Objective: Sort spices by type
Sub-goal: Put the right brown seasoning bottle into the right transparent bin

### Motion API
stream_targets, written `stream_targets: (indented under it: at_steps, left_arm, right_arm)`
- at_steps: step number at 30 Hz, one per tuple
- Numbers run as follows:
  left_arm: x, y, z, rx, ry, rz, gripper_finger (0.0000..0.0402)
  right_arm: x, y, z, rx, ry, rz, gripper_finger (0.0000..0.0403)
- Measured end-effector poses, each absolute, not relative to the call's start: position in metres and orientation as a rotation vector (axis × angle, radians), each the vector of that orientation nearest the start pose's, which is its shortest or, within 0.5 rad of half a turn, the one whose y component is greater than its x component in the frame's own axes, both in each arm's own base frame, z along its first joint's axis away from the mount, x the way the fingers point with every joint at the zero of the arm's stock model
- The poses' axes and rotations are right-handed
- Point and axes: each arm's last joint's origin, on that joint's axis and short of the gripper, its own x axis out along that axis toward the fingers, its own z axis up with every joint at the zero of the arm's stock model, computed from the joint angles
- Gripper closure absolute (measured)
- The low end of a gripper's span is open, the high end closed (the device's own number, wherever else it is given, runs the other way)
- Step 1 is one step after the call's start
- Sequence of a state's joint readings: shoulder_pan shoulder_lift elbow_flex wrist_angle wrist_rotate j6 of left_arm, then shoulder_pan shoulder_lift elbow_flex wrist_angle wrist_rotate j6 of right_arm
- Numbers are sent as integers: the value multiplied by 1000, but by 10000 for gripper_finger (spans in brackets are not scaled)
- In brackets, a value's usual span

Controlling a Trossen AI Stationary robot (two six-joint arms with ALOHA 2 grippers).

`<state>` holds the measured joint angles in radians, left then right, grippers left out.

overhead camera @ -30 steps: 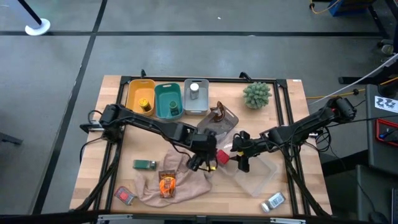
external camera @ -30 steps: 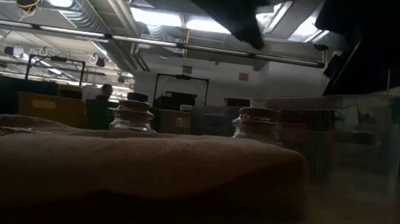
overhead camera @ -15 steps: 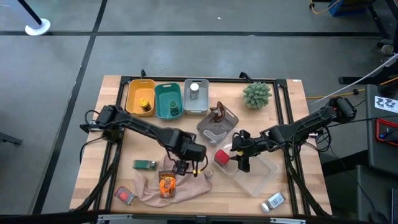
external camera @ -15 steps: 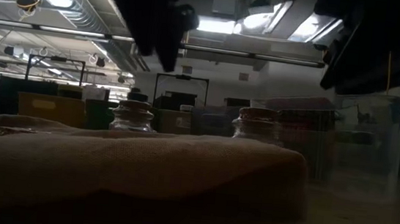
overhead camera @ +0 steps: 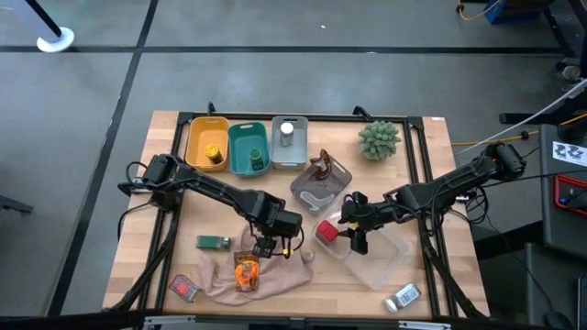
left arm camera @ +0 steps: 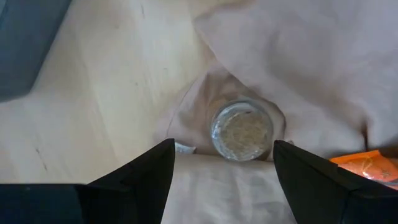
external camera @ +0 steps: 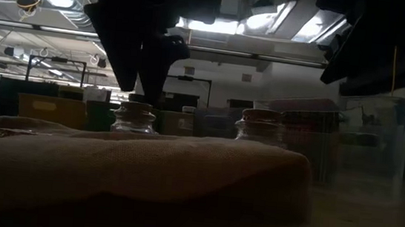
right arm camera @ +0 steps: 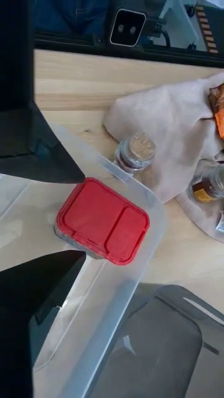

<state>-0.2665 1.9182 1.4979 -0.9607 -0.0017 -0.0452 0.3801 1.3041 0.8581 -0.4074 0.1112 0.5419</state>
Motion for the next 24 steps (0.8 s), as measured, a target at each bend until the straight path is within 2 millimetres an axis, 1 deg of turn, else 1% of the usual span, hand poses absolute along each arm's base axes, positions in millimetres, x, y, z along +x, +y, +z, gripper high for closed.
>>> stream_targets:
  at_steps: [3, 8, 12, 17, 20, 22, 24]
  left_arm:
    - [362, -99, 212, 150, 1383, -190, 147]
    - [350, -96, 223, 174, 1429, -200, 147]
    - [346, -94, 231, 161, 1421, -191, 147]
    - [342, -95, 232, 174, 1450, -196, 147]
    - [337, -94, 232, 190, 1498, -200, 147]
    - [335, -94, 233, 184, 1511, -191, 147]
    - [333, -93, 238, 170, 1504, -180, 147]
  right_arm:
    - [245, 94, 235, 307, 847, 28, 217]
    - [249, 96, 240, 329, 782, 49, 217]
    - [251, 97, 243, 337, 751, 54, 217]
    - [252, 96, 243, 326, 728, 18, 217]
    - [255, 96, 246, 326, 677, 5, 217]
    - [257, 97, 250, 305, 634, 26, 217]
    - [260, 98, 253, 276, 589, 51, 217]
